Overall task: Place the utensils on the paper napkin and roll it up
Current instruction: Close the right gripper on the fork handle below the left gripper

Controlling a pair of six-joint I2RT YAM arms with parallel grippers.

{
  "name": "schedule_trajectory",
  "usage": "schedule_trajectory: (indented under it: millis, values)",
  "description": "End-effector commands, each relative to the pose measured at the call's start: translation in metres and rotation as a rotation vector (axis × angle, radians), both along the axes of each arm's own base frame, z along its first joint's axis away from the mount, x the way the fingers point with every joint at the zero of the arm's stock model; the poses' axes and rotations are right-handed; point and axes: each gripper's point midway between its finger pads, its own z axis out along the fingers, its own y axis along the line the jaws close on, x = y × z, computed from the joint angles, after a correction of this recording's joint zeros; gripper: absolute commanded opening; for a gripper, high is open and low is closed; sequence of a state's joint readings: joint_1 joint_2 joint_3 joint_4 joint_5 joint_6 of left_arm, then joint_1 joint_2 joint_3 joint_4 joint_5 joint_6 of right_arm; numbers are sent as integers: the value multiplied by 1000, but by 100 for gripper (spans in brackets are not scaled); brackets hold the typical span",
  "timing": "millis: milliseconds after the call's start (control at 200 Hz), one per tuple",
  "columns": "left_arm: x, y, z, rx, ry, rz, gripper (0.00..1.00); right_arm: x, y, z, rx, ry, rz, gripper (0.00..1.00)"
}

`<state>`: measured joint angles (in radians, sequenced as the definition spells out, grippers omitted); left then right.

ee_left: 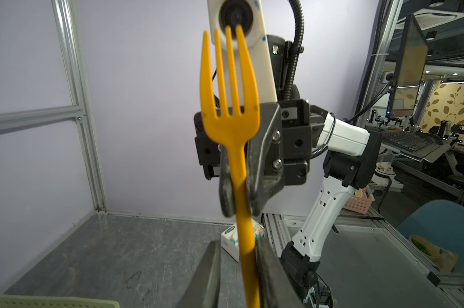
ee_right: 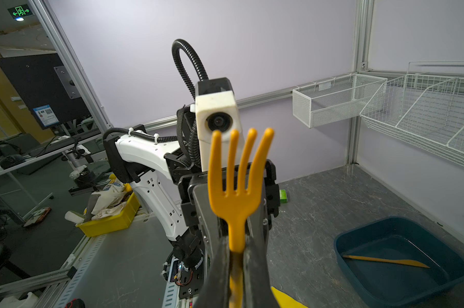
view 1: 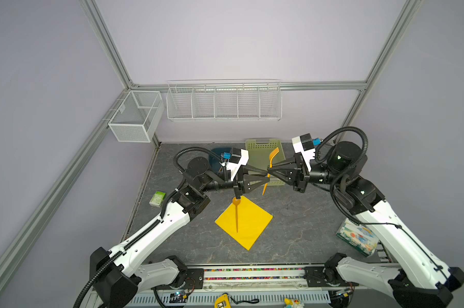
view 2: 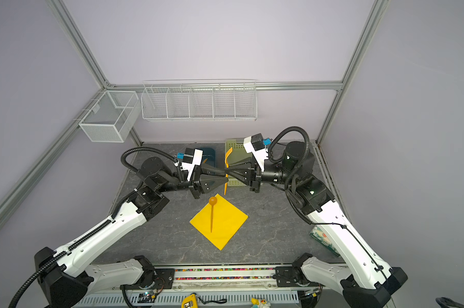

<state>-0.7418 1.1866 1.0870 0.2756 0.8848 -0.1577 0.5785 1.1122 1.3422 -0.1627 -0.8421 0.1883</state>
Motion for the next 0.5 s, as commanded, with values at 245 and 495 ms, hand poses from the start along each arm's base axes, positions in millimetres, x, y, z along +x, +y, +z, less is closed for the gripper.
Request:
schedule_trajectory:
  millis: [245,495]
  values:
    - [-7,-1,-16,115,-5,-41,17,-15,-1,5,-16,-11,53,7]
    - [-5,-4,-14,108,-2,-49,6,-14,-2,4,-19,0,40,7]
